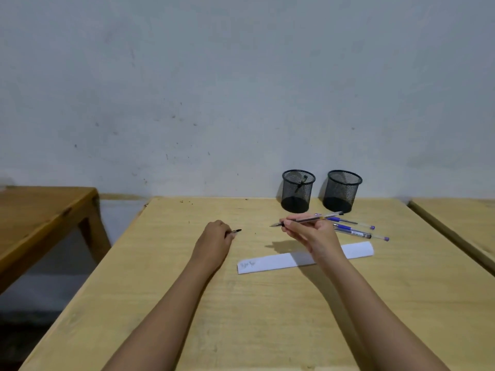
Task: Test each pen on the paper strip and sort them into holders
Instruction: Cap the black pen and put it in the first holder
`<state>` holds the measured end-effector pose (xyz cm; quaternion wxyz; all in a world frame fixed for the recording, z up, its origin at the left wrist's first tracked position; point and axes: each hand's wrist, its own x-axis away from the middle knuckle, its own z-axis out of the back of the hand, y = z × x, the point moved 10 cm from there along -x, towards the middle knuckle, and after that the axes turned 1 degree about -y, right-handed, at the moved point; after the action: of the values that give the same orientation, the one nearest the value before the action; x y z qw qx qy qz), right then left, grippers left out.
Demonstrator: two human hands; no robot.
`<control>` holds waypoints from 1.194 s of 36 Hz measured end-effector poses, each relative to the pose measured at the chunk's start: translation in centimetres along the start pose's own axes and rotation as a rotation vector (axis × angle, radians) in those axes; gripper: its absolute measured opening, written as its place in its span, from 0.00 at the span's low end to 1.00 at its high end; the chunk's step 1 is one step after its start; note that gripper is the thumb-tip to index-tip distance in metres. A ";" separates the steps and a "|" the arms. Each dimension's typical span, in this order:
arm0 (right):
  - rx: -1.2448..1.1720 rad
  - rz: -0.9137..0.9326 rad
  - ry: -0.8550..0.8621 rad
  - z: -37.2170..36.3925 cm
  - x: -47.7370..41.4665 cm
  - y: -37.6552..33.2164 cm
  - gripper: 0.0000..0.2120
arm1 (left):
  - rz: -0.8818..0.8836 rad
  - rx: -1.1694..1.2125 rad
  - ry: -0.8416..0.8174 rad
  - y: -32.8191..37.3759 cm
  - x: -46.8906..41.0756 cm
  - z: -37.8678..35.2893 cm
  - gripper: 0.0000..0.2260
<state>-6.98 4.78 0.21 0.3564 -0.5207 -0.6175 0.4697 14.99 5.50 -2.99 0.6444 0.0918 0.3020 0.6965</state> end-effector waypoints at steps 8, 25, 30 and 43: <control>-0.022 -0.020 -0.015 -1.4 1.0 1.0 0.11 | 0.016 0.655 -0.002 3.3 2.8 1.7 0.04; -0.086 0.054 -0.004 -0.9 1.9 -0.4 0.10 | -0.083 0.717 -0.020 6.8 4.0 4.0 0.07; -0.046 0.039 -0.085 -2.2 2.5 -0.4 0.03 | -0.109 0.696 -0.063 8.1 4.1 3.5 0.07; 0.086 0.156 -0.172 -3.5 2.8 -2.4 0.04 | -0.132 0.783 -0.043 8.8 4.5 5.2 0.08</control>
<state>-5.01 8.26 3.44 0.2865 -0.5090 -0.5827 0.5651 9.57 11.49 4.77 0.6101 0.3257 0.5364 0.4838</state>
